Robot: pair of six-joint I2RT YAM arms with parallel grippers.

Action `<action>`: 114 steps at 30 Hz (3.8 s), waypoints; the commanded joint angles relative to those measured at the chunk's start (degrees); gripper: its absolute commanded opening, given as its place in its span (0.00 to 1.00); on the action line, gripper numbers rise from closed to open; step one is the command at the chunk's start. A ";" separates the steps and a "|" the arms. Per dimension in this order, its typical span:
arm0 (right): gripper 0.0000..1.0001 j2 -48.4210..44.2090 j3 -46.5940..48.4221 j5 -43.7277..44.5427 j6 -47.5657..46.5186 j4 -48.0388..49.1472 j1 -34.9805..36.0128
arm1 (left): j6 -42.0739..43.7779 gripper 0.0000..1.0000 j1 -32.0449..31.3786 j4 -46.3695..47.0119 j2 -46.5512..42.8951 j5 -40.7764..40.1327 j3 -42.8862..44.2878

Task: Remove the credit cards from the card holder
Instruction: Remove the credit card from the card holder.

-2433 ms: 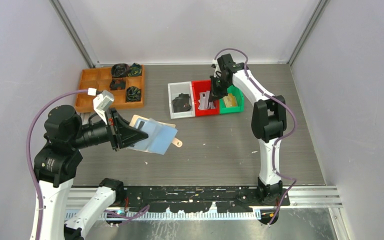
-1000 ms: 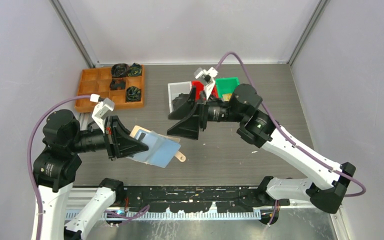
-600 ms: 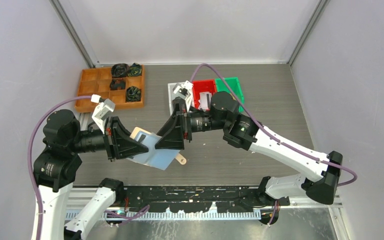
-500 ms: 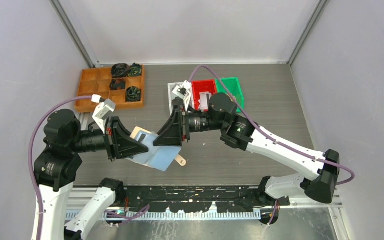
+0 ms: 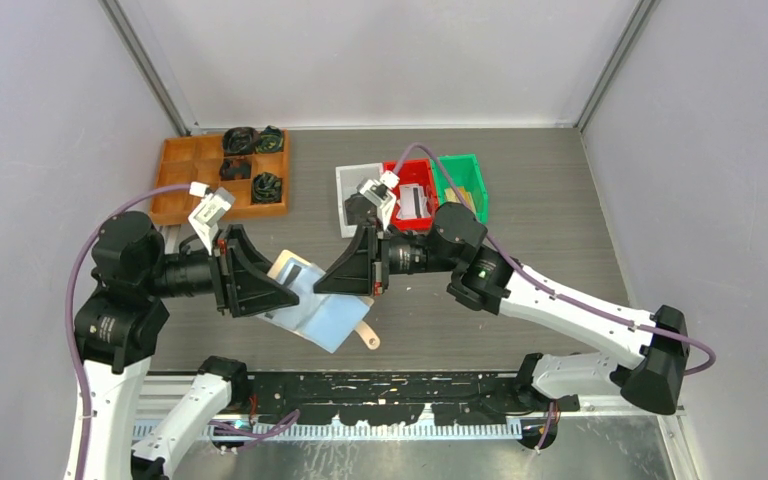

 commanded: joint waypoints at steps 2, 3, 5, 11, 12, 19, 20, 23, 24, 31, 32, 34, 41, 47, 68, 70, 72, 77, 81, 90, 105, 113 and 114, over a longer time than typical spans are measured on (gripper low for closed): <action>0.10 -4.28 -2.21 2.36 -2.21 1.35 -0.23 | -9.75 0.40 -0.20 10.35 0.56 5.23 1.43; 0.10 -4.76 -2.29 2.45 -2.75 1.00 -0.19 | -10.26 0.39 -0.20 10.88 0.44 5.29 1.35; 0.10 -5.51 -2.40 2.68 -3.48 0.24 -0.23 | -10.59 0.35 -0.19 11.14 0.59 5.24 1.34; 0.09 -6.21 -2.41 2.07 -4.25 -0.52 -0.22 | -12.49 0.21 -0.21 12.04 1.34 4.83 1.79; 0.09 -6.19 -2.41 1.97 -4.26 -0.55 -0.20 | -12.92 0.19 -0.21 12.44 1.38 4.81 1.78; 0.10 -6.42 -2.59 1.25 -4.47 -1.22 -0.20 | -19.02 0.14 -0.20 16.81 1.28 4.38 -0.13; 0.10 -6.28 -2.52 1.23 -4.39 -1.29 -0.23 | -19.78 0.16 -0.20 17.89 1.26 4.36 -0.55; 0.10 -5.78 -1.66 0.85 -4.42 -1.84 -0.19 | -19.71 0.17 -0.19 18.75 0.36 1.91 -1.38; 0.10 -5.57 -1.36 0.62 -4.36 -1.87 -0.21 | -19.63 0.17 -0.20 19.00 0.05 1.00 -1.60; 0.34 -5.26 -0.78 -0.71 -4.59 -1.85 -0.19 | -15.35 0.01 -0.19 16.00 -1.43 -5.84 -1.71; 0.40 -5.45 -0.87 -0.93 -4.61 -1.65 -0.19 | -14.49 0.00 -0.21 15.50 -1.69 -6.62 -1.61; 0.58 -6.00 -1.19 -1.25 -4.65 -1.17 -0.22 | -12.83 0.00 -0.21 14.05 -2.13 -8.13 -1.29; 0.84 -8.31 -1.76 0.07 -5.04 -0.33 -0.21 | -8.80 0.00 -0.19 12.40 -3.06 -9.77 -0.76; 0.99 -10.99 -0.30 4.52 -8.64 -6.47 -0.21 | 4.03 0.00 -0.20 5.93 -4.08 -11.53 1.99; 1.00 2.38 17.22 27.52 -22.32 -27.50 7.22 | 36.96 0.00 -0.24 -5.56 -8.58 -19.40 1.90; 1.00 2.64 17.11 27.47 -22.90 -27.45 7.84 | 37.03 0.00 -0.21 -5.59 -8.61 -19.25 1.80; 1.00 2.53 16.71 27.43 -23.28 -27.36 8.30 | 37.05 0.00 -0.19 -5.63 -8.57 -18.98 1.87; 1.00 0.77 16.84 27.00 -24.75 -25.79 9.84 | 37.41 0.00 -0.19 -5.78 -8.42 -18.92 1.79; 0.99 1.74 18.22 33.07 -25.00 -26.59 10.53 | 36.21 0.00 -0.19 -5.79 -8.11 -17.47 2.07; 0.97 5.15 18.79 40.38 -23.95 -23.88 10.60 | 30.58 0.00 -0.21 -5.66 -7.37 -14.97 2.85; 0.90 -1.02 10.76 41.70 -24.75 -27.33 10.61 | 11.77 0.00 -0.23 3.74 -6.07 -11.64 3.07; 0.90 -6.97 7.89 39.34 -25.26 -30.09 10.61 | 5.50 0.00 -0.19 7.38 -4.99 -11.58 2.84; 0.90 -7.97 7.61 38.57 -25.34 -30.51 10.60 | 5.18 0.00 -0.23 7.62 -4.94 -11.62 2.77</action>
